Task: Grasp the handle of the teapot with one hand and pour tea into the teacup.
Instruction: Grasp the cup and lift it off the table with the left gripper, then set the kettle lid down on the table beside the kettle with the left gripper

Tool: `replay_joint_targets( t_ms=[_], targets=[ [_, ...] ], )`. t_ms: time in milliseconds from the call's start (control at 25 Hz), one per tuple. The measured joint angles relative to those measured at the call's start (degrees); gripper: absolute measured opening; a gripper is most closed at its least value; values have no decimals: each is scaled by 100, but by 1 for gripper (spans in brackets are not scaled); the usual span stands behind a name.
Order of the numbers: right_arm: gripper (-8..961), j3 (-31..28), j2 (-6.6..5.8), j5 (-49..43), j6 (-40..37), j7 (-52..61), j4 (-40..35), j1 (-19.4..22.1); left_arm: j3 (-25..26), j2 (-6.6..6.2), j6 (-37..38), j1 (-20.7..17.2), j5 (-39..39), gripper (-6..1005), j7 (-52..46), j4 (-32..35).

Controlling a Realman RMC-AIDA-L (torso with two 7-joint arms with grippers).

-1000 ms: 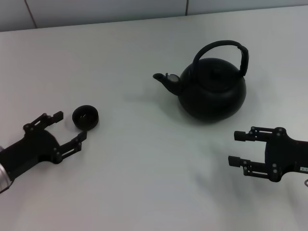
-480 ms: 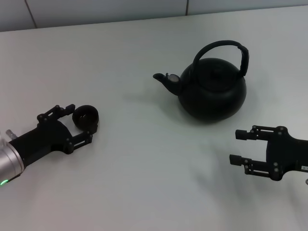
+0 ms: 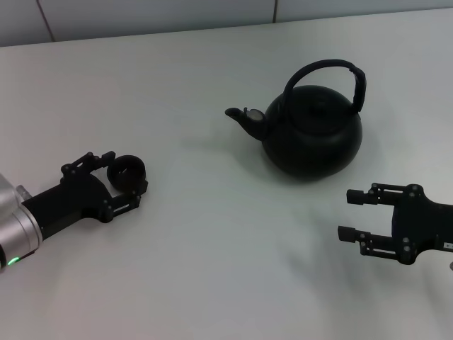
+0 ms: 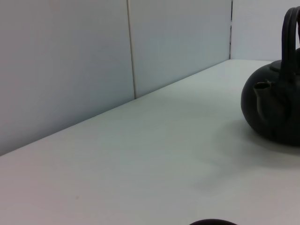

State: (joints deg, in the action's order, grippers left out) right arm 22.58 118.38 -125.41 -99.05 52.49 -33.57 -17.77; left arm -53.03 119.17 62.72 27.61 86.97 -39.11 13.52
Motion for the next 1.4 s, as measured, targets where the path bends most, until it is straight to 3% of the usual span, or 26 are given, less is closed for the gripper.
replay_joint_targets(
  t_ms=[560, 800, 1040, 1160, 1400],
  targets=[
    [632, -5, 0, 3, 0, 39, -26, -15, -58, 0, -1, 59, 3, 707, 0, -2],
    [631, -9, 0, 7, 0, 42, -26, -18, -71, 0, 454, 112, 6, 701, -36, 2],
    [631, -8, 11, 9, 0, 42, -27, -28, -617, 0, 651, 590, -399, 694, -75, -257],
    [632, -8, 29, 9, 0, 42, -26, -33, -705, 0, 528, 853, -573, 695, -41, -478],
    [632, -8, 36, 9, 0, 42, -18, -124, -692, 0, 432, 986, -655, 694, -37, -612]
  ],
)
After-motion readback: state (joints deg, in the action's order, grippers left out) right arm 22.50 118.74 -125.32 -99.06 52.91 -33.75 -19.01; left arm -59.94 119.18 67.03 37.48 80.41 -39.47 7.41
